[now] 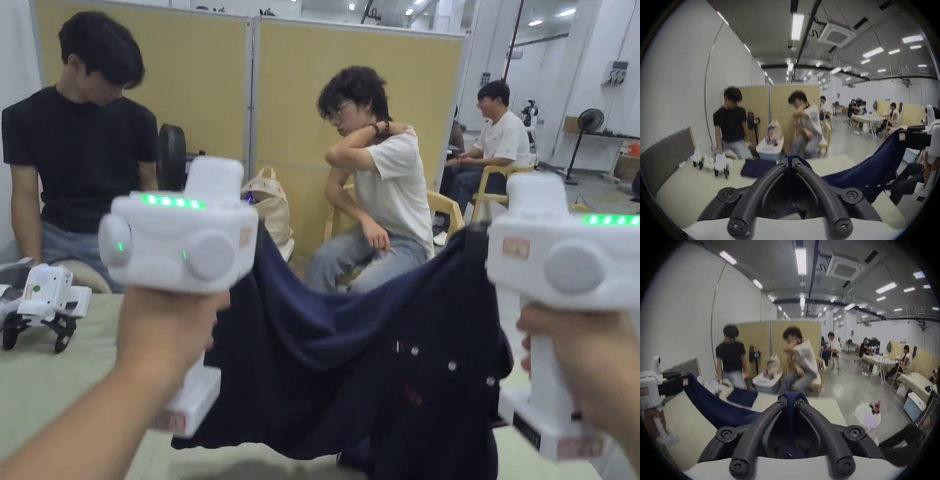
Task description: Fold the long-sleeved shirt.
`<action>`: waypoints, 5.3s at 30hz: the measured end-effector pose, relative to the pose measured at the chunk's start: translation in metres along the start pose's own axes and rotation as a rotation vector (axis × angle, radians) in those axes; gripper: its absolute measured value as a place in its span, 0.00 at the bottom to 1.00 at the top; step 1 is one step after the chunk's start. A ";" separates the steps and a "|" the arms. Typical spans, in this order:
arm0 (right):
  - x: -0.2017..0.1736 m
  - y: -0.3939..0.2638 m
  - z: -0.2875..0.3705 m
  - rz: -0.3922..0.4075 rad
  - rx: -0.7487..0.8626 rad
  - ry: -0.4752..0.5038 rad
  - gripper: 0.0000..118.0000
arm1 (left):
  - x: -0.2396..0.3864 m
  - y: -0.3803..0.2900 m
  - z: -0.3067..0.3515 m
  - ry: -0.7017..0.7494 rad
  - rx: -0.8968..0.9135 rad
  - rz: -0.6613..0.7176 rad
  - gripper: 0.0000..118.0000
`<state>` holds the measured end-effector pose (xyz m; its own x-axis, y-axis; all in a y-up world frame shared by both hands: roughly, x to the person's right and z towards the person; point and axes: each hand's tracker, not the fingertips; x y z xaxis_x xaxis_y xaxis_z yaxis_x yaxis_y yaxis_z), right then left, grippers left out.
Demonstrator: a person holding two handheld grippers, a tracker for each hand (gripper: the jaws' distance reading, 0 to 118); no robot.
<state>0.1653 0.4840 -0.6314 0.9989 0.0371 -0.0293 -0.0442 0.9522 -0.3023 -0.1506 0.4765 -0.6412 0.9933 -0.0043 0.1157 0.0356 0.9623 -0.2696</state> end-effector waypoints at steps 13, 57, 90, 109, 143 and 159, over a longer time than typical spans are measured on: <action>0.000 -0.271 0.125 -0.210 -0.366 -0.015 0.06 | -0.005 -0.259 0.113 -0.031 -0.347 0.079 0.00; -0.003 -0.412 0.333 -0.119 -0.737 -0.091 0.54 | -0.045 -0.392 0.334 0.016 -0.699 0.057 0.39; -0.047 -0.308 0.112 0.036 -0.587 0.168 0.02 | 0.026 -0.305 0.159 -0.105 -0.628 0.048 0.00; -0.011 -0.257 -0.294 -0.057 -0.906 0.095 0.48 | -0.022 -0.317 0.051 -0.085 -0.624 0.091 0.00; -0.043 -0.291 0.208 0.011 -0.536 -0.025 0.06 | 0.047 -0.302 0.280 -0.193 -0.580 0.050 0.00; -0.036 -0.326 0.268 -0.067 -0.608 0.034 0.48 | 0.049 -0.324 0.304 -0.161 -0.601 -0.014 0.00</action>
<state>0.1487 0.2532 -0.2760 0.9992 -0.0365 -0.0186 0.0074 0.6079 -0.7940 -0.1473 0.2467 -0.2574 0.9649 0.0699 0.2530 0.1509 0.6411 -0.7525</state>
